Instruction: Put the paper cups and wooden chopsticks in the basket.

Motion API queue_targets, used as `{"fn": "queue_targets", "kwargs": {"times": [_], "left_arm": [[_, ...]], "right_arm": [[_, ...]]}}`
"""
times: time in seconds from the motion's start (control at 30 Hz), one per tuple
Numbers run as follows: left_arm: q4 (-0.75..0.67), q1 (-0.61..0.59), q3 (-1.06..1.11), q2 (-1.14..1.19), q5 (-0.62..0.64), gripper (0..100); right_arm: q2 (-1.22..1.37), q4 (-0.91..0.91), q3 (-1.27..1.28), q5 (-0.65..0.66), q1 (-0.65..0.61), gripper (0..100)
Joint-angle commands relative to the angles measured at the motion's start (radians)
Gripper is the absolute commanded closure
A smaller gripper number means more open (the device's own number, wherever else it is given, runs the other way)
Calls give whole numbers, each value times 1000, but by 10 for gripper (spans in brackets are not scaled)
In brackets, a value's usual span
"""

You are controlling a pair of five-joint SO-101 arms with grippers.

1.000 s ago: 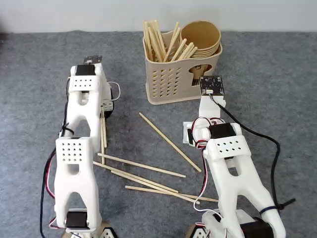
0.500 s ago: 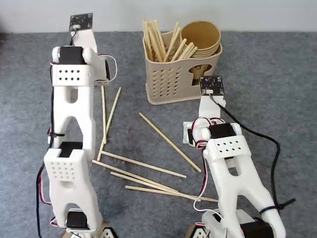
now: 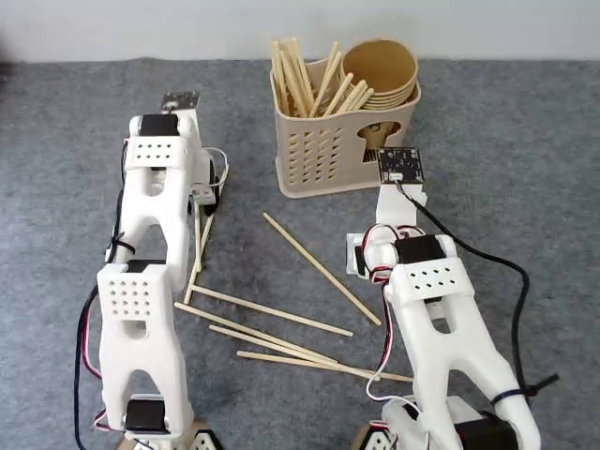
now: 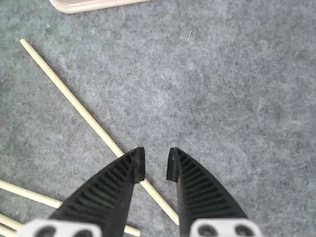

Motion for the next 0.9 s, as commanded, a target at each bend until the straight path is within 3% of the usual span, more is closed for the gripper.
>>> {"fn": "queue_targets", "kwargs": {"times": [0.0, 0.33, 0.53, 0.87], "left_arm": [[-31, -6, -2, 8, -14, 881], [-31, -5, -2, 107, -14, 882], [-9, 3, -4, 104, -8, 985], [55, 3, -19, -95, -6, 988]], "right_arm": [[-27, -25, -9, -14, 7, 909], [-27, -31, -9, -14, 7, 909], [-27, -31, -9, -14, 7, 909], [-27, -31, -9, -14, 7, 909]]}}
